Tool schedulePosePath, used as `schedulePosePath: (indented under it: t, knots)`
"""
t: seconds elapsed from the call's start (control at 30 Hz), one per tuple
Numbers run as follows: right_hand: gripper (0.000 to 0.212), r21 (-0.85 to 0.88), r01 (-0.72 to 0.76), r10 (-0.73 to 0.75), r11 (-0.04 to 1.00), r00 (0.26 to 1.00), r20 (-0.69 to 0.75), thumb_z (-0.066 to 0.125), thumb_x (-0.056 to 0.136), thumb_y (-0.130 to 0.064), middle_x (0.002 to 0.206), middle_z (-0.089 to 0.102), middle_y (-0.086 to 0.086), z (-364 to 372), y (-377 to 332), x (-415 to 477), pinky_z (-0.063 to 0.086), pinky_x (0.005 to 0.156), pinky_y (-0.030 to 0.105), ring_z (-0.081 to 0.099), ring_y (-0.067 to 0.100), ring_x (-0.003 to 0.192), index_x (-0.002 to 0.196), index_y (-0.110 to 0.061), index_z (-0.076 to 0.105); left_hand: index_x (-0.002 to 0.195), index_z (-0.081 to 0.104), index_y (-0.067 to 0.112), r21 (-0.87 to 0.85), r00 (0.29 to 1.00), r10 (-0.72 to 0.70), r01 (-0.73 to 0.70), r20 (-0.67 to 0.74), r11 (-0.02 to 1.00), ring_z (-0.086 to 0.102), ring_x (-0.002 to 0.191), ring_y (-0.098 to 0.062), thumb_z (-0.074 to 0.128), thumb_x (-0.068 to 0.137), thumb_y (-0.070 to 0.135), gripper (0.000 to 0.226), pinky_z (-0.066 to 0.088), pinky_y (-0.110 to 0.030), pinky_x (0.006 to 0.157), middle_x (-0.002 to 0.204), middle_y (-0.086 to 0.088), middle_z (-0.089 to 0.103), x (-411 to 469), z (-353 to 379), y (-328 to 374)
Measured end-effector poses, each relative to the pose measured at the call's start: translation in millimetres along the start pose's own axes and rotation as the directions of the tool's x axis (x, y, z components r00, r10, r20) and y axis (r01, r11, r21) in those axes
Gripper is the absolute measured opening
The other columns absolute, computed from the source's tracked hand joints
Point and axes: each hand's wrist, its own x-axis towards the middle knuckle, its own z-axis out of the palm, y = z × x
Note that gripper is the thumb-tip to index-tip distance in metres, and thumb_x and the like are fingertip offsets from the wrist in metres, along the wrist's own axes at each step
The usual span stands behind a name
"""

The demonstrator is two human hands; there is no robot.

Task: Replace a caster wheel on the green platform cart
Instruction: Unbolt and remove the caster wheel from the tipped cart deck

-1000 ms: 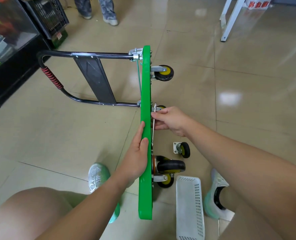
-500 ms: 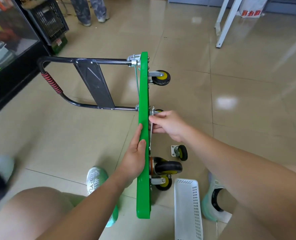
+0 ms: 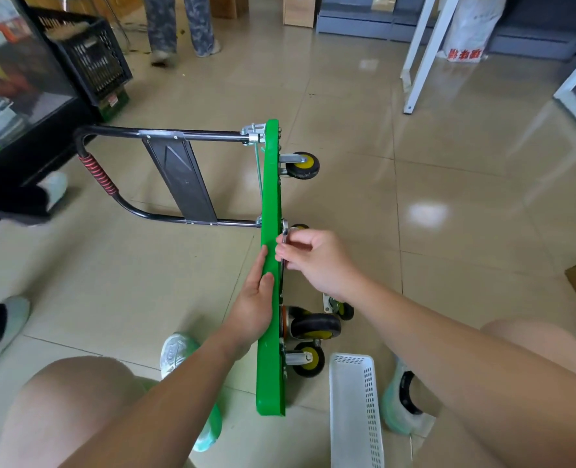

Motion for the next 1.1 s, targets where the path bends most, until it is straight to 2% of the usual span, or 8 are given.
schedulePosePath:
  t: [0.23, 0.4, 0.53, 0.7, 0.8, 0.9, 1.0, 1.1]
  knots:
    - [0.018, -0.044, 0.031, -0.033, 0.999, 0.998, -0.052, 0.073, 0.091, -0.013, 0.1, 0.075, -0.013, 3.0, -1.0, -16.1, 0.057, 0.097, 0.032, 0.072, 0.001, 0.094, 0.107, -0.021, 0.076, 0.159, 0.018, 0.05, -0.01, 1.0, 0.009, -0.009, -0.001, 1.0, 0.04, 0.136, -0.003, 0.028, 0.113, 0.029, 0.052, 0.029, -0.021, 0.11, 0.159, 0.014, 0.037, -1.6, 0.0, 1.2]
    - [0.019, 0.025, 0.053, -0.049, 0.998, 0.99, -0.133, 0.071, 0.092, -0.009, 0.105, 0.074, -0.007, 2.0, 1.8, -17.3, 0.059, 0.094, 0.034, 0.071, 0.0, 0.089, 0.111, -0.008, 0.075, 0.159, 0.017, 0.053, -0.001, 1.0, 0.005, -0.005, 0.001, 1.0, 0.053, 0.092, 0.01, 0.027, 0.113, 0.032, 0.051, 0.041, -0.014, 0.082, 0.141, 0.013, 0.05, -0.9, -0.6, 1.3]
    - [0.015, 0.049, 0.083, -0.073, 0.995, 0.982, -0.176, 0.07, 0.093, -0.012, 0.094, 0.078, -0.01, -7.9, 0.0, -9.4, 0.061, 0.087, 0.035, 0.074, 0.012, 0.095, 0.107, -0.014, 0.076, 0.156, 0.017, 0.058, -0.022, 1.0, -0.003, 0.003, -0.002, 1.0, 0.059, 0.093, 0.001, 0.026, 0.112, 0.035, 0.05, 0.049, -0.023, 0.092, 0.139, 0.011, 0.053, -0.3, -0.7, 0.4]
    - [0.018, 0.121, 0.006, 0.014, 0.993, 0.987, -0.162, 0.067, 0.096, -0.012, 0.103, 0.075, 0.003, -18.9, -4.3, 13.7, 0.061, 0.084, 0.032, 0.076, 0.015, 0.092, 0.113, -0.01, 0.071, 0.16, 0.016, 0.05, -0.008, 1.0, -0.013, 0.013, 0.014, 1.0, 0.05, 0.072, 0.016, 0.026, 0.113, 0.031, 0.051, 0.037, 0.005, 0.065, 0.108, 0.031, 0.049, -2.4, -0.5, 2.5]
    - [0.017, 0.127, -0.066, 0.08, 0.99, 0.991, -0.11, 0.067, 0.096, -0.011, 0.103, 0.074, 0.007, -21.1, -2.5, 30.1, 0.061, 0.084, 0.034, 0.076, 0.02, 0.09, 0.113, -0.007, 0.07, 0.161, 0.015, 0.046, -0.021, 1.0, -0.008, 0.008, 0.024, 1.0, 0.047, 0.088, 0.032, 0.026, 0.114, 0.03, 0.052, 0.03, 0.009, 0.075, 0.141, 0.023, 0.046, -0.7, -0.6, 0.4]
    - [0.01, 0.12, -0.113, 0.12, 0.986, 0.991, -0.057, 0.066, 0.097, -0.013, 0.095, 0.074, 0.006, -21.0, 1.3, 44.8, 0.062, 0.079, 0.031, 0.076, 0.021, 0.086, 0.104, -0.008, 0.07, 0.161, 0.016, 0.047, -0.018, 1.0, -0.015, 0.016, 0.022, 1.0, 0.05, 0.085, 0.03, 0.026, 0.114, 0.028, 0.051, 0.031, 0.008, 0.073, 0.129, 0.032, 0.047, -0.8, 0.1, 0.8]
    - [0.008, 0.126, -0.164, 0.167, 0.978, 0.986, -0.014, 0.065, 0.097, -0.013, 0.091, 0.072, 0.008, -20.6, 6.4, 58.0, 0.062, 0.078, 0.032, 0.076, 0.021, 0.082, 0.101, -0.006, 0.069, 0.158, 0.018, 0.05, -0.015, 1.0, -0.017, 0.017, 0.01, 1.0, 0.049, 0.098, 0.03, 0.027, 0.114, 0.027, 0.05, 0.028, 0.008, 0.08, 0.128, 0.033, 0.048, -0.9, 0.2, 1.2]
    - [0.023, 0.095, -0.221, 0.218, 0.971, 0.975, 0.04, 0.068, 0.096, -0.013, 0.096, 0.074, 0.012, -20.5, 12.5, 67.2, 0.062, 0.08, 0.034, 0.076, 0.023, 0.085, 0.115, 0.0, 0.067, 0.159, 0.016, 0.05, -0.012, 1.0, -0.017, 0.017, 0.016, 1.0, 0.041, 0.124, 0.023, 0.027, 0.113, 0.029, 0.051, 0.023, 0.004, 0.095, 0.153, 0.026, 0.037, 0.6, -0.2, -0.5]
